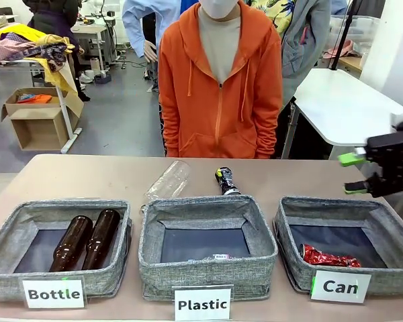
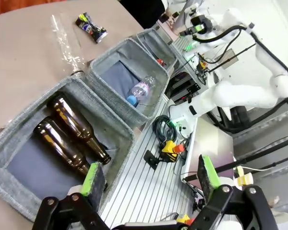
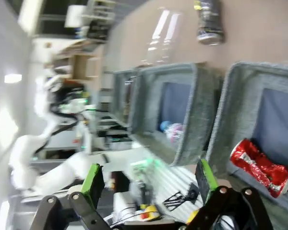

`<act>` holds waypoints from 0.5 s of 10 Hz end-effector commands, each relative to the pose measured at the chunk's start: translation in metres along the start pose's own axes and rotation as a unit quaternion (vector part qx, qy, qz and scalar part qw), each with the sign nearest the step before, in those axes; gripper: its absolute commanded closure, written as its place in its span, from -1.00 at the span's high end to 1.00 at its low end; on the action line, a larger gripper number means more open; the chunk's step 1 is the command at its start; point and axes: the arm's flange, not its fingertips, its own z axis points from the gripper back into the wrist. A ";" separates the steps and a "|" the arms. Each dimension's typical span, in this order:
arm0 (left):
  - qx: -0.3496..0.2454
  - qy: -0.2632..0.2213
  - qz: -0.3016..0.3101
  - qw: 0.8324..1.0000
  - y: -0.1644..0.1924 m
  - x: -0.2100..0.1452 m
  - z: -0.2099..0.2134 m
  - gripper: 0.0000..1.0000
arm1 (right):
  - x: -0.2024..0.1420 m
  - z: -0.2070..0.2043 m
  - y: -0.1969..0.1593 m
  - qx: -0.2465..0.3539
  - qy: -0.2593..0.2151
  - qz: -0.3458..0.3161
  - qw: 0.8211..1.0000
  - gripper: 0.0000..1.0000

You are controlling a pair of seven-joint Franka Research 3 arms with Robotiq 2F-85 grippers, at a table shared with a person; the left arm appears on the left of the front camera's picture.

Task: Sort the can waste into the basket.
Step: Pick up the can waste from the table and place it in the right Fabric basket.

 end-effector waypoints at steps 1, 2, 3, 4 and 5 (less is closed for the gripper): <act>-0.002 0.004 0.006 1.000 -0.004 0.001 0.000 1.00 | 0.017 -0.050 0.042 -0.126 0.038 -0.019 0.991 1.00; -0.002 0.004 0.006 1.000 -0.004 0.001 0.000 1.00 | 0.032 -0.077 0.056 -0.177 0.048 -0.008 0.983 1.00; -0.002 0.004 0.006 1.000 -0.004 0.001 0.000 1.00 | 0.049 -0.110 0.073 -0.239 0.054 -0.004 0.969 1.00; -0.002 0.004 0.006 1.000 -0.004 0.001 0.000 1.00 | 0.061 -0.142 0.088 -0.295 0.057 0.005 0.954 1.00; -0.002 0.004 0.006 1.000 -0.004 0.001 0.000 1.00 | 0.072 -0.172 0.099 -0.341 0.057 0.014 0.938 1.00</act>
